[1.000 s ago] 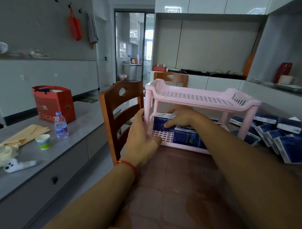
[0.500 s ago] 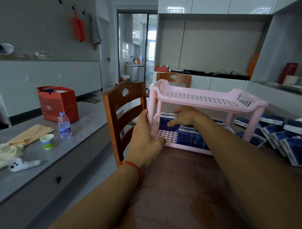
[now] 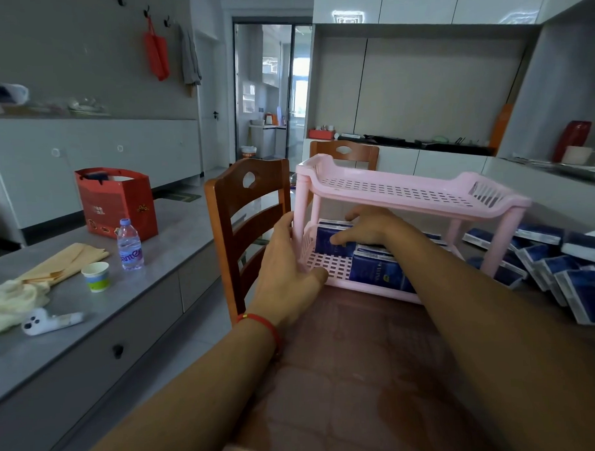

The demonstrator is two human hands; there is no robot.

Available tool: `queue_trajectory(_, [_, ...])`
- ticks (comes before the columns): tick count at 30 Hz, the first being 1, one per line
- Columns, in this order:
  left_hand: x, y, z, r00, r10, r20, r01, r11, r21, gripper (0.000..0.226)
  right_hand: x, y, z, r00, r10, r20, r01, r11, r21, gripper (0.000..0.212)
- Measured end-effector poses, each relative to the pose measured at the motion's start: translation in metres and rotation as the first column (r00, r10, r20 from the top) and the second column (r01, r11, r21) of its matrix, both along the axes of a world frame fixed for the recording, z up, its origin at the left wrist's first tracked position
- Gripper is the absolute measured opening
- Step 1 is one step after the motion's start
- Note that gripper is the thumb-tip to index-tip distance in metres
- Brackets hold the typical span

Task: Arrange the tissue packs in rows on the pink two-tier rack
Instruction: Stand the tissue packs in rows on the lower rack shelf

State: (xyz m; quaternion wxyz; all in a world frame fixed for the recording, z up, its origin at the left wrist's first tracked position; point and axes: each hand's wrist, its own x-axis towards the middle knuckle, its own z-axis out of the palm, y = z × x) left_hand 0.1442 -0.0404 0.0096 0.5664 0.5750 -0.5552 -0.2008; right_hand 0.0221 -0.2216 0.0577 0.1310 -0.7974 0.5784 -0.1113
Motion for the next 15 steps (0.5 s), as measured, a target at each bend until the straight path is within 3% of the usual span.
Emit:
queue_trajectory(6, [0.000, -0.001, -0.002, 1.000, -0.011, 0.026, 0.011, 0.999, -0.031, 0.083, -0.015, 0.034, 0.010, 0.991, 0.092, 0.094, -0.093, 0.996, 0.001, 0.098])
queue_trajectory(11, [0.002, -0.002, -0.005, 0.992, 0.088, 0.090, -0.081, 0.994, -0.076, 0.087, -0.050, 0.101, 0.008, 0.928, 0.364, 0.076, -0.337, 0.910, -0.239, 0.066])
queue_trajectory(15, [0.000, 0.005, -0.004, 0.898, 0.329, 0.291, -0.238, 0.921, -0.307, 0.073, -0.105, 0.146, -0.002, 0.867, 0.492, 0.078, -0.441, 0.831, -0.339, 0.037])
